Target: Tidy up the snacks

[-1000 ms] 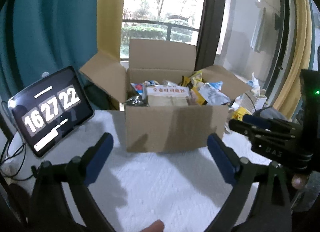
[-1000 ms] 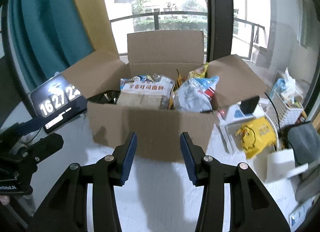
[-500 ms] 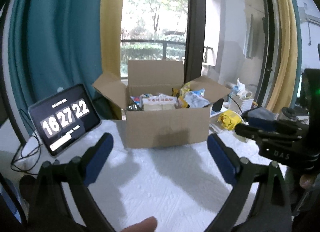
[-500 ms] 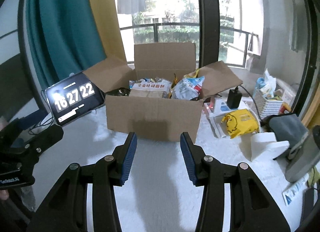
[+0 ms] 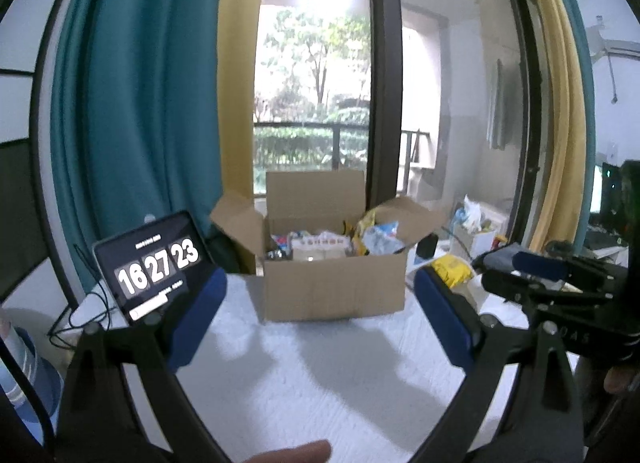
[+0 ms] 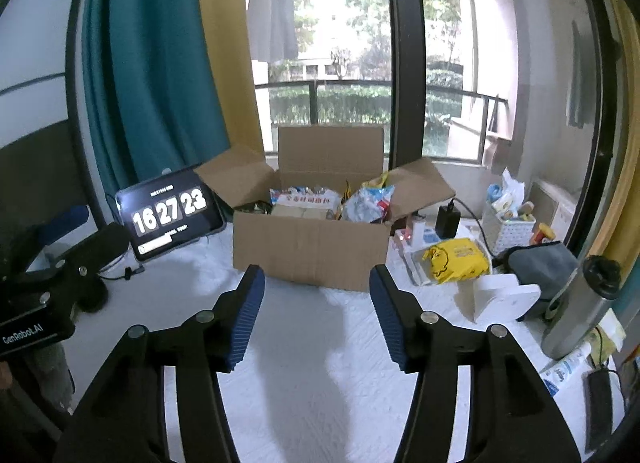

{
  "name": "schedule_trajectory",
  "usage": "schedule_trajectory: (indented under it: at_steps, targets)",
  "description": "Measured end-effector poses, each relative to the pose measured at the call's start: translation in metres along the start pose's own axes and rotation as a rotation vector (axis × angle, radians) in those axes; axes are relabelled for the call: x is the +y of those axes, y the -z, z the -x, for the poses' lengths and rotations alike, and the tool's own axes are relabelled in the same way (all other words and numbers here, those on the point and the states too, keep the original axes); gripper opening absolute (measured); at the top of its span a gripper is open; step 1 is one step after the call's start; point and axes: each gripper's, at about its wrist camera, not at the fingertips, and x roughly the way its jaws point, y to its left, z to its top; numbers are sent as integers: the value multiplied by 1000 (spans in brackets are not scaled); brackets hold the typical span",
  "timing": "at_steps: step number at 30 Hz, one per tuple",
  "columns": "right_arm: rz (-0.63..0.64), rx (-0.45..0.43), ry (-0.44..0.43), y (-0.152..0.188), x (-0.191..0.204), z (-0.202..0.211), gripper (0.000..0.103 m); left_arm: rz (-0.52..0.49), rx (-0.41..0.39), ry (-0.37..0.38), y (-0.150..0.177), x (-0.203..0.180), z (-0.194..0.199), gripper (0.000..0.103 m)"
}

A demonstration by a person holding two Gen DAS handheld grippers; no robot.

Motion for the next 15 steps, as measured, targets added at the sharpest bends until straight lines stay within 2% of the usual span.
schedule_trajectory:
  at_steps: [8,12,15]
  targets:
    - [9,-88,1,-5,3,42,60,9,-71,-12,-12,-4,30,96]
    - [18,-129,10,-9,5,60,60,47,-114,10,-18,-4,44,96]
    - [22,-159,16,-12,5,73,61,54,-110,32,-21,-5,49,97]
